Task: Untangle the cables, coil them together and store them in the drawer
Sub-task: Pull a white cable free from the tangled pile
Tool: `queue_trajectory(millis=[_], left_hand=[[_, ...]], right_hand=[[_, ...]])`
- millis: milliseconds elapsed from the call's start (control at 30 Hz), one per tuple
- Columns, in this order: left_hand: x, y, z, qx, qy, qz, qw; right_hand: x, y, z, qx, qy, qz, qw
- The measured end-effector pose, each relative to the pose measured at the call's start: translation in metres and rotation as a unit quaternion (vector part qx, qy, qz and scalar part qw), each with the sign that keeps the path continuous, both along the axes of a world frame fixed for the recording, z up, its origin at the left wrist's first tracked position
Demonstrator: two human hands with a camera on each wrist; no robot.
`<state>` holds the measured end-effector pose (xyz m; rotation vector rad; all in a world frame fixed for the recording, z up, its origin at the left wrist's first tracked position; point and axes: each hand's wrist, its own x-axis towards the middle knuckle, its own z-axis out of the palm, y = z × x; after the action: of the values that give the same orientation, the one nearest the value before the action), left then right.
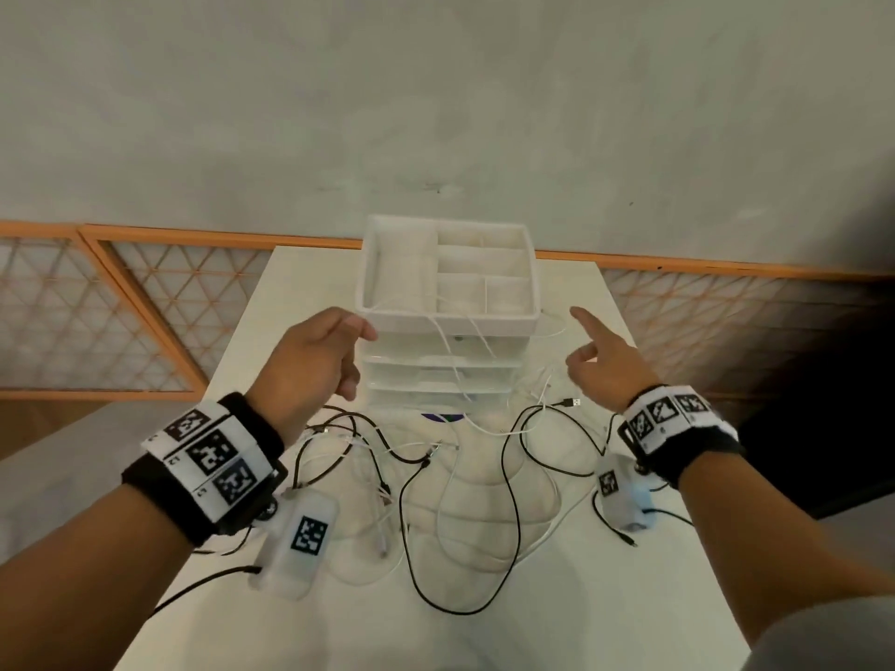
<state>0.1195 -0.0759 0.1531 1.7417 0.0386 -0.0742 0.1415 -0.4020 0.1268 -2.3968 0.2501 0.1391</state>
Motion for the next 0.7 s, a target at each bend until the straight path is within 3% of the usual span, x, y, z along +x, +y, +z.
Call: queue_trajectory(millis=[100,133,200,300,367,400,467,500,567,633,700], left_hand=[[-0.008,-0.021,0.017,0.003,0.001,-0.105,0.995],[-0.012,-0.031,0.023,0.009,-0.008,-0.143,0.99],[-0.018,-0.046,0.036,0.008,-0.038,-0.192,0.981],[-0.019,-0.046,0.058,-0.074,-0.051,-0.181,0.979],[-0.016,-0.03,0.064,-0.124,-0.047,-0.168,0.977],[-0.015,-0.021,0.063,-0.11,-0.046,-0.174,0.978],[-0.013,-0.003,0.047,0.052,-0.065,-0.205,0.975],[-0.013,0.004,0.036,0.172,-0.076,-0.236,0.953],[-0.011,0.013,0.007,0.359,-0.061,-0.302,0.881],[-0.009,0.019,-0.02,0.421,0.0,-0.318,0.849],[-0.008,0.02,-0.04,0.433,0.042,-0.3,0.849]], right_hand=[[-0.027,0.045,0.019,0.15,-0.081,0.085,0.982],[-0.034,0.063,0.025,0.154,-0.093,0.136,0.974],[-0.039,0.088,0.027,0.074,-0.091,0.188,0.975],[-0.027,0.073,0.009,-0.044,-0.006,0.128,0.991],[-0.015,0.037,-0.004,-0.107,0.021,0.004,0.994],[-0.009,0.018,-0.01,-0.096,0.025,-0.054,0.994],[-0.003,-0.009,-0.011,-0.076,0.046,-0.111,0.99],[0.0,-0.018,-0.008,-0.071,0.044,-0.122,0.989],[0.007,-0.026,-0.003,0.028,0.009,-0.177,0.984],[0.014,-0.021,0.007,0.108,-0.065,-0.211,0.969],[0.023,-0.011,0.016,0.069,-0.128,-0.185,0.972]])
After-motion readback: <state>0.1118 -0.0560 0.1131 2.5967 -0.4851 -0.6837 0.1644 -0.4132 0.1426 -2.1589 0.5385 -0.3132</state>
